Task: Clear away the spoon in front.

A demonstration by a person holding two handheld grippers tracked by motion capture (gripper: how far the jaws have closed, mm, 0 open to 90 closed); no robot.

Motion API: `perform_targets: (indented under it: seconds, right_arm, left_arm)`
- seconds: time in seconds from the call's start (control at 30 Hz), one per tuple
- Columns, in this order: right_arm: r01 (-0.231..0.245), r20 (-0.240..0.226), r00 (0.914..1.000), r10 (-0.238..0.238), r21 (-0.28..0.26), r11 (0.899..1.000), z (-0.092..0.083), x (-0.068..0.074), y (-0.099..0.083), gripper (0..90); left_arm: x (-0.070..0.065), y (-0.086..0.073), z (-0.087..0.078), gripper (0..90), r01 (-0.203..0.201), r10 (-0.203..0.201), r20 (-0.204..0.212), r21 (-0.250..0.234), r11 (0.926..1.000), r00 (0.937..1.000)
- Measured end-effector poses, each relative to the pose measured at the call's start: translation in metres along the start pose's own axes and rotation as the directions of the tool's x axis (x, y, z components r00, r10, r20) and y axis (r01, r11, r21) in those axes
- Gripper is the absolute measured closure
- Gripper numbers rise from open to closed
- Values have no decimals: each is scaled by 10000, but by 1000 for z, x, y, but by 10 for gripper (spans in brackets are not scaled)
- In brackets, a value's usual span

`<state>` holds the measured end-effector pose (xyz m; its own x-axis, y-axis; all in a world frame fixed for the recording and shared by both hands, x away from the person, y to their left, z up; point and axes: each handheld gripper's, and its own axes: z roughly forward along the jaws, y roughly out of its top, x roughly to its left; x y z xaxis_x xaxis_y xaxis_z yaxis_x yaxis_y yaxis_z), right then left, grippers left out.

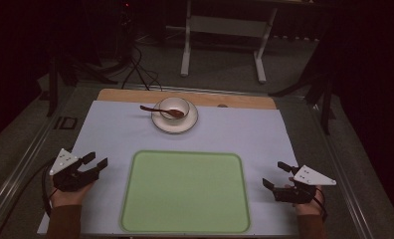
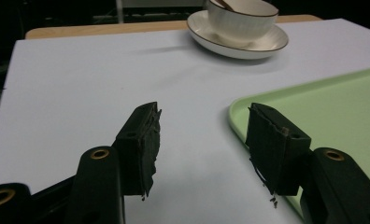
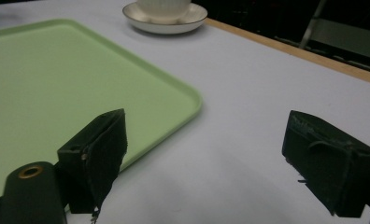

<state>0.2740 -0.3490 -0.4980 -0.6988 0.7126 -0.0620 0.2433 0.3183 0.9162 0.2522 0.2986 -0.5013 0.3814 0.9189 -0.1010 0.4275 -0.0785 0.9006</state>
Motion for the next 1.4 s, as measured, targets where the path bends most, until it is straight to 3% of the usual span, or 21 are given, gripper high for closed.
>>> perform_targets:
  seconds: [0.2, 0.47, 0.73, 0.9, 1.1, 1.4]
  right_arm:
    - [-140, 73, 9999, 141, -40, 9999, 2, 0, 0, 139]
    - [-112, 481, 9988, 112, 6, 9999, 1, -1, -2, 136]
    - [-120, 804, 9967, 122, -32, 9999, -1, 0, -1, 133]
    - [-210, 776, 9967, 217, -103, 9997, -1, -1, -1, 129]
    - [-236, 893, 9957, 243, -99, 9997, -1, -2, -2, 129]
    - [-291, 1022, 9943, 309, -194, 9994, -2, -2, -2, 128]
  left_arm:
    - [-1, 1, 3, 438, -122, 123, -123, 134, 9998, 9998]
    - [-8, 3, 12, 432, -179, 177, 49, 376, 9991, 9998]
    - [-15, 16, 18, 431, -212, 203, 252, 347, 9992, 9995]
    - [-18, 25, 19, 425, -262, 251, 419, 278, 9993, 9988]
    - [-16, 41, 22, 403, -108, 105, 371, 82, 9999, 9993]
    - [-19, 76, 30, 387, -626, 633, 374, -207, 9978, 9973]
